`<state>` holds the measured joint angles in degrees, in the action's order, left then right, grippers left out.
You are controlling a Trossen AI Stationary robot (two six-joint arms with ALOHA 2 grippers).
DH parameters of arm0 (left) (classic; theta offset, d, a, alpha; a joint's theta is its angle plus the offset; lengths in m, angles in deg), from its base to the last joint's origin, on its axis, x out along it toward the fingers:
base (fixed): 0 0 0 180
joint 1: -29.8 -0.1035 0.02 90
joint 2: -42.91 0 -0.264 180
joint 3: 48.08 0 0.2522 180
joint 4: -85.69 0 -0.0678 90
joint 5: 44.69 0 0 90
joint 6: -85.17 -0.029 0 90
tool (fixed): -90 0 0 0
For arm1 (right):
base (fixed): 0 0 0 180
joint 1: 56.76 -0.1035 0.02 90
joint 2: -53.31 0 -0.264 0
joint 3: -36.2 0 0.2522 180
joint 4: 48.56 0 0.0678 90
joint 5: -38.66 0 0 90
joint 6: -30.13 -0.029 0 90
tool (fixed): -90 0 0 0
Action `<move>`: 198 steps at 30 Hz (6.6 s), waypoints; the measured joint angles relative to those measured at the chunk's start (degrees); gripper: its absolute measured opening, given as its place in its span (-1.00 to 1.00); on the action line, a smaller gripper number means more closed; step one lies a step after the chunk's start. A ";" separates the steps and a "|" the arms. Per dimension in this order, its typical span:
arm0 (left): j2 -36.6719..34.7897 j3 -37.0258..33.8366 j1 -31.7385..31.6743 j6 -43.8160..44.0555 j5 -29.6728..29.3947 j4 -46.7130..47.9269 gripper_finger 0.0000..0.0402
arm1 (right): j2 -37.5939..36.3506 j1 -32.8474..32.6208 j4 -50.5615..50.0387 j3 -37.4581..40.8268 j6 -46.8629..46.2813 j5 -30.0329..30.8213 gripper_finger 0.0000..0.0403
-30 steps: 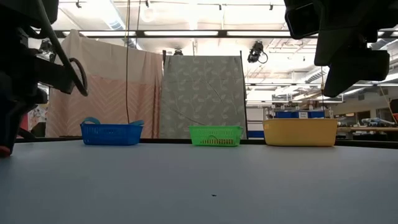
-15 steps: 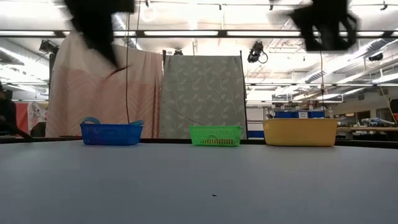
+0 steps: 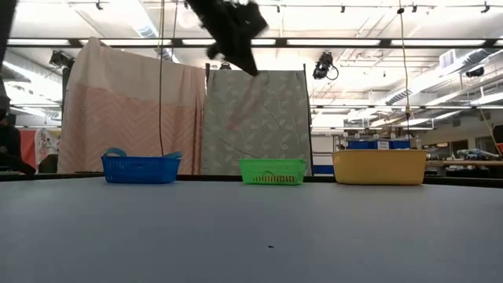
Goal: Sort rubber bands into baskets
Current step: Put the red rubber band into the green bin, then return to Home Position
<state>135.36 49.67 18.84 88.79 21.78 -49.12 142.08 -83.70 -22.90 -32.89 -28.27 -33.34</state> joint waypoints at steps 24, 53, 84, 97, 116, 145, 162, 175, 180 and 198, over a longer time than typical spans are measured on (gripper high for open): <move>19.03 12.34 -12.99 2.61 11.54 -1.94 -0.74 | 0.00 -0.07 -2.25 0.02 8.34 12.00 0.15; -46.94 -52.85 -2.39 22.54 26.33 -41.84 -0.56 | -0.09 6.00 -2.12 0.02 15.79 -2.56 -0.06; -80.51 -83.52 -2.04 34.53 26.84 -60.03 -0.93 | -36.21 9.99 -43.35 18.97 7.45 -8.04 -0.98; -80.51 -83.54 -2.04 34.22 26.84 -60.27 -0.92 | -51.22 38.65 -18.44 44.78 26.51 -33.78 -0.98; -88.05 -83.57 -2.05 34.16 26.81 -60.21 -0.92 | -53.17 44.74 -25.20 54.95 27.08 -29.05 -0.80; -92.47 -83.59 -1.71 34.13 26.75 -55.69 -0.92 | -88.70 42.26 -17.70 54.96 26.95 -28.50 -0.69; -92.47 -83.61 1.36 34.16 26.75 -56.99 -0.92 | -88.17 41.24 -9.52 54.97 26.96 -28.13 -0.70; -92.42 -83.61 11.09 7.64 33.19 -51.65 -0.92 | -88.15 41.24 -9.50 54.97 26.96 -28.13 -0.69; -92.45 -83.61 14.12 -5.88 32.06 -42.53 -0.92 | -88.14 41.24 -9.51 54.97 26.98 -28.13 -0.69; -92.47 -83.61 13.44 2.64 25.22 -33.82 -0.92 | -88.13 41.24 -9.53 54.97 26.98 -28.13 -0.70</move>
<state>42.90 -33.94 32.28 91.43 47.01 -82.94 53.95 -42.45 -32.43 22.08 -1.29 -61.47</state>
